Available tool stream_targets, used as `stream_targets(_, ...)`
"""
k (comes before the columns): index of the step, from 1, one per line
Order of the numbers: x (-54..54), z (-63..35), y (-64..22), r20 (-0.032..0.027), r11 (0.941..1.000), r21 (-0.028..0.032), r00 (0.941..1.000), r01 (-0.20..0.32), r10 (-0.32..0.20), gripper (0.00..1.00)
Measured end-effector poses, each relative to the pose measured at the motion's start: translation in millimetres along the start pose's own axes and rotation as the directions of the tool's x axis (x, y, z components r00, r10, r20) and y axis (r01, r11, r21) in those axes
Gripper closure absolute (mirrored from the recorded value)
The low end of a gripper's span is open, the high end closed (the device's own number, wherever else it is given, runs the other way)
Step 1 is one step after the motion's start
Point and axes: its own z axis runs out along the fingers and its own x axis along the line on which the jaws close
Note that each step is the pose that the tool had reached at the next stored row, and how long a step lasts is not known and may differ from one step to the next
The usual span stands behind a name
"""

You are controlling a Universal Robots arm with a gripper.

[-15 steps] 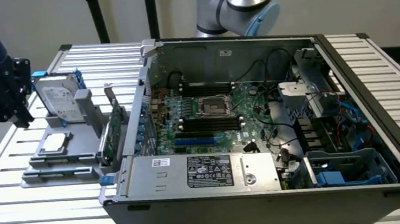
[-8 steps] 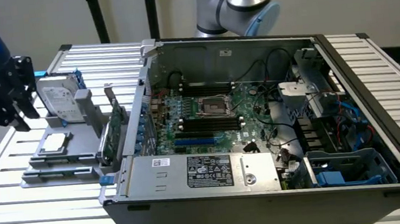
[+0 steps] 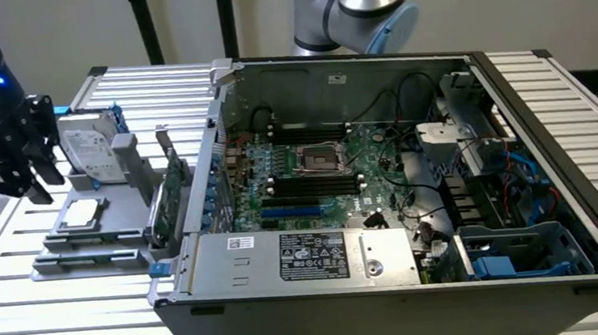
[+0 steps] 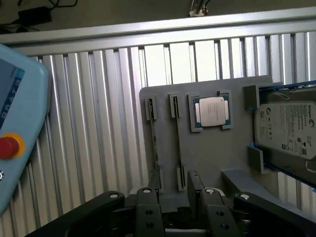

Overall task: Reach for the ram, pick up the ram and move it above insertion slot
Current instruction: 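Pick up the ram and move it above insertion slot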

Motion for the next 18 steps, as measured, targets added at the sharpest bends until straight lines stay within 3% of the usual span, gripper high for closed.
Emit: stream_targets(18, 1.2, 32.8, -0.1, -0.0005, 0.9987, -0.0001, 0.9987, 0.051, -0.051, 0.64)
